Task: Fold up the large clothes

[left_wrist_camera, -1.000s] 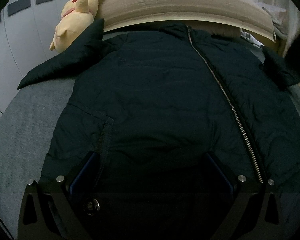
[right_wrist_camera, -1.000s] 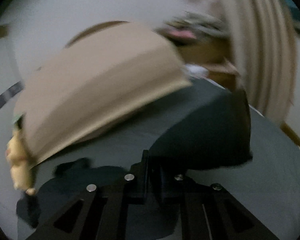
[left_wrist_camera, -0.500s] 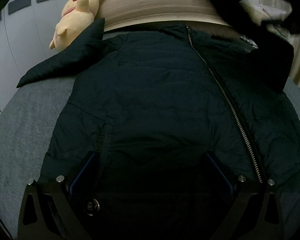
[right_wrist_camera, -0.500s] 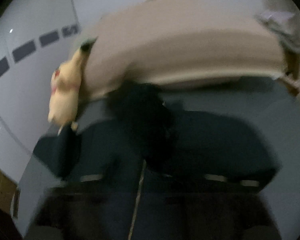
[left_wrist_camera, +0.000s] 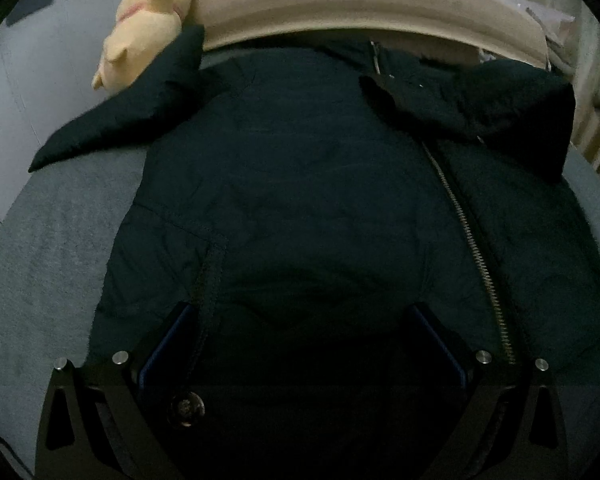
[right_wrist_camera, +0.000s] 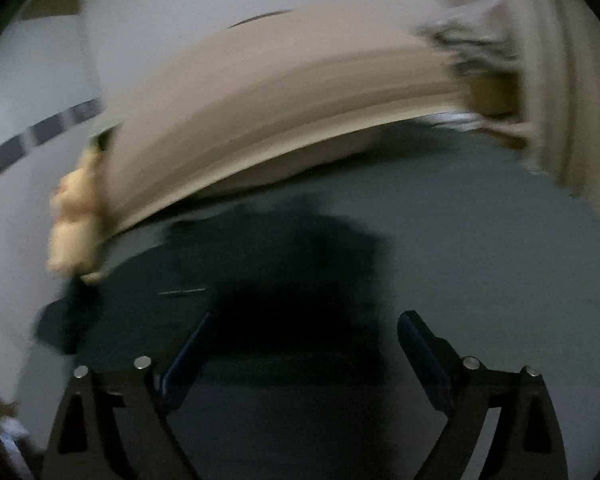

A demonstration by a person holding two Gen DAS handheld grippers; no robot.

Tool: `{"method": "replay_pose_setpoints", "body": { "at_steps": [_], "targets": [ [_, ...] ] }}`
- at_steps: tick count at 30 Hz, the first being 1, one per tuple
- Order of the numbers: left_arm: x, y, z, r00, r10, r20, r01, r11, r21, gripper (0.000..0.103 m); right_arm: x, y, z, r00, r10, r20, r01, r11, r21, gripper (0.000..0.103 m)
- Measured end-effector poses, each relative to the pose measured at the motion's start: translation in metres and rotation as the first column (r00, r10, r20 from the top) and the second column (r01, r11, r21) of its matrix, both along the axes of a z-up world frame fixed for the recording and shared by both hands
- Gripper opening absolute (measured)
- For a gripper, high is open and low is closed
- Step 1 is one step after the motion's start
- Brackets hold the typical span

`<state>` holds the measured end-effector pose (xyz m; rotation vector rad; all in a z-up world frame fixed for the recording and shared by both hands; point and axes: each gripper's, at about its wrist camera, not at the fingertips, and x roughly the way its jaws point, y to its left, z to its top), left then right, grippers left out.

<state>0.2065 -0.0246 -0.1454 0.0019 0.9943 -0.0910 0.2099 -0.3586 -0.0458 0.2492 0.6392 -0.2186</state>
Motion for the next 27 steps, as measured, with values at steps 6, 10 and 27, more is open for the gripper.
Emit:
{"method": "replay_pose_setpoints", "body": {
  "at_steps": [6,10,27],
  "targets": [
    [0.047,-0.009,0.061,0.998,-0.044,0.051,0.054,0.977,-0.207,0.103,-0.035,-0.067,-0.053,0.981,-0.190,-0.027,0.187,0.977,-0.100,0.094],
    [0.103,-0.039,0.073,0.993,-0.111,0.038,0.117,0.960,-0.255,0.103,-0.040,-0.084,-0.092,0.981,-0.176,-0.081,0.176,0.984,-0.008,0.094],
    [0.194,-0.083,0.017,0.979,0.007,-0.205,-0.063,0.961,-0.268,0.007,-0.047,-0.112,-0.108,0.985,-0.156,-0.079,0.168,0.970,0.176,0.103]
  ]
}}
